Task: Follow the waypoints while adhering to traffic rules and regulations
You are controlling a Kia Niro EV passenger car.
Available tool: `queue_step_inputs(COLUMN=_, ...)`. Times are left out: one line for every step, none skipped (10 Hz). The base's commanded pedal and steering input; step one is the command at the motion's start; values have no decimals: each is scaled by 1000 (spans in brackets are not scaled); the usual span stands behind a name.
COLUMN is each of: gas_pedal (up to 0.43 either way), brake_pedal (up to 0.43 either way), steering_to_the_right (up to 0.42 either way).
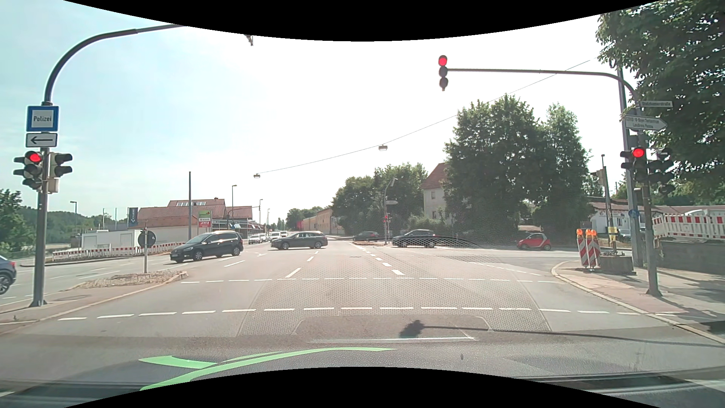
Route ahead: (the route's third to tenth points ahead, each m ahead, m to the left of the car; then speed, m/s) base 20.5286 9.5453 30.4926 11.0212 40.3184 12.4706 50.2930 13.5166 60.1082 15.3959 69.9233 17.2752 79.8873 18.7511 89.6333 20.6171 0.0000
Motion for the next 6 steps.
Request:
queue_step_inputs(gas_pedal=0, brake_pedal=341, steering_to_the_right=-11)
queue_step_inputs(gas_pedal=0, brake_pedal=341, steering_to_the_right=-12)
queue_step_inputs(gas_pedal=0, brake_pedal=341, steering_to_the_right=-12)
queue_step_inputs(gas_pedal=0, brake_pedal=341, steering_to_the_right=-12)
queue_step_inputs(gas_pedal=0, brake_pedal=341, steering_to_the_right=-11)
queue_step_inputs(gas_pedal=0, brake_pedal=341, steering_to_the_right=-12)
